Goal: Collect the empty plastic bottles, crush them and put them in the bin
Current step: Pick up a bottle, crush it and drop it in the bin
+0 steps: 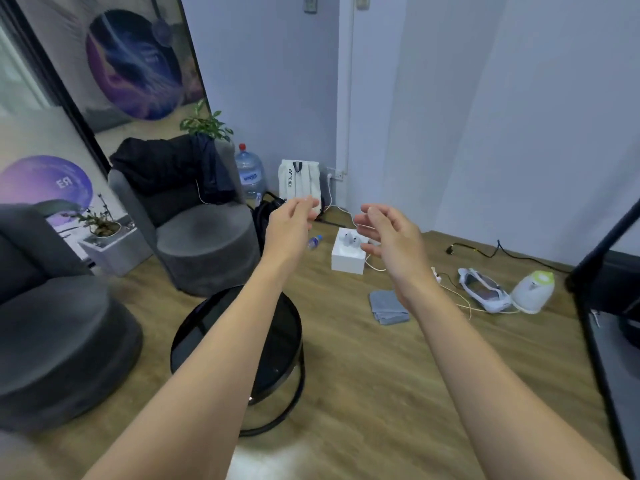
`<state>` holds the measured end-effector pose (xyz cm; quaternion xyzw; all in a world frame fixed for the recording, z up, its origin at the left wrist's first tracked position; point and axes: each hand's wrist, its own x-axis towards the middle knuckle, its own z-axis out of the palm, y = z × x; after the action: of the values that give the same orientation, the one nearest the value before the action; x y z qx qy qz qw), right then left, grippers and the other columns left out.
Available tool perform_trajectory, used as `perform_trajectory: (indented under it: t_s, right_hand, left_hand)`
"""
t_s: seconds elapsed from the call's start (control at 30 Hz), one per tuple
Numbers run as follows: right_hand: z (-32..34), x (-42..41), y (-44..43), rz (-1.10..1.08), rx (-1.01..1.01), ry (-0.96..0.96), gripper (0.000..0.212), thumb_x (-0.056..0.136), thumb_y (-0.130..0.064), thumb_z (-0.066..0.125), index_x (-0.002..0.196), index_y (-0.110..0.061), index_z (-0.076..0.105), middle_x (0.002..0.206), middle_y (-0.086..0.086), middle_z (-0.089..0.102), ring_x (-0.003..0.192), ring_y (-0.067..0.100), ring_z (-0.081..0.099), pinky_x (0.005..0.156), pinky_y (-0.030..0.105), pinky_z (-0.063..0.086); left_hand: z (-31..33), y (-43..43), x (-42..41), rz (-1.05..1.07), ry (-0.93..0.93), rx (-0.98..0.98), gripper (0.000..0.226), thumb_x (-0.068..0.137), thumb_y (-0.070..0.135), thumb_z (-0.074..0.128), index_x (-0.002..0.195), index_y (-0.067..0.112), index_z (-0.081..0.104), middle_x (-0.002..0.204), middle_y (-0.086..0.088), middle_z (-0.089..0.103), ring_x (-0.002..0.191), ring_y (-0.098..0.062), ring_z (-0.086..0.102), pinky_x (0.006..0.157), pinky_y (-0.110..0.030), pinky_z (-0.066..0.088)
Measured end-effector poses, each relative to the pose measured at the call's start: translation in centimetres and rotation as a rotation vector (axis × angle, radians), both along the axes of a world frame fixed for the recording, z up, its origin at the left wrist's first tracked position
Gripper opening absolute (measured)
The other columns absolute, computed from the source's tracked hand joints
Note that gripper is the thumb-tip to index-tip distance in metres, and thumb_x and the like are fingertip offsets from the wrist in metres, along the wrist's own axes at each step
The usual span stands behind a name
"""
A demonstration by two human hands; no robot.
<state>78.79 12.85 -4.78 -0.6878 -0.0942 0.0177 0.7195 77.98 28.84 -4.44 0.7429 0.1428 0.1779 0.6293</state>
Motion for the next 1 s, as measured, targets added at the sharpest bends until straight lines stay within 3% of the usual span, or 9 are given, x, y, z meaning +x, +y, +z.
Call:
perform_trajectory:
  t_s: [0.13, 0.5, 0.8, 1.0]
  right_hand:
    - [0.6, 10.2, 1.2, 0.032, -0.007, -0.020, 0.014, 0.100, -0.031, 0.051, 0.100, -0.032, 0.064, 0.104, -0.008, 0.072, 0.100, 0.007, 0.067, 0.087, 0.030, 0.055]
    - [-2.0, 34.5, 10.6, 0.079, -0.068, 0.027, 0.017, 0.100, -0.032, 0.050, 0.106, -0.028, 0.065, 0.108, -0.005, 0.072, 0.103, 0.009, 0.067, 0.094, 0.036, 0.054]
    - [-3.6, 52.6, 17.0, 0.056, -0.103, 0.082, 0.014, 0.100, -0.032, 0.050, 0.102, -0.033, 0.065, 0.104, -0.009, 0.072, 0.098, 0.002, 0.067, 0.087, 0.028, 0.054]
    - [-8.2, 66.3, 21.1, 0.106, -0.117, 0.141, 0.013, 0.098, -0.029, 0.052, 0.098, -0.033, 0.064, 0.107, -0.005, 0.071, 0.101, 0.007, 0.067, 0.095, 0.039, 0.055]
  left_hand:
    - [1.0, 1.2, 9.4, 0.016, -0.006, 0.033, 0.023, 0.099, 0.040, 0.044, 0.092, 0.035, 0.066, 0.100, 0.008, 0.068, 0.097, -0.011, 0.063, 0.097, -0.040, 0.051]
    - [-2.7, 10.7, 32.5, 0.095, 0.041, -0.076, 0.027, 0.098, 0.045, 0.044, 0.101, 0.032, 0.067, 0.104, 0.006, 0.068, 0.099, -0.012, 0.063, 0.095, -0.041, 0.053]
    - [-5.0, 16.2, 51.3, 0.054, 0.099, -0.119, 0.019, 0.093, 0.041, 0.051, 0.087, 0.036, 0.067, 0.098, 0.004, 0.068, 0.094, -0.016, 0.062, 0.096, -0.044, 0.052]
    - [-9.3, 19.3, 64.1, 0.075, 0.182, -0.100, 0.015, 0.095, 0.037, 0.052, 0.090, 0.033, 0.066, 0.101, 0.003, 0.068, 0.102, -0.018, 0.062, 0.100, -0.046, 0.049]
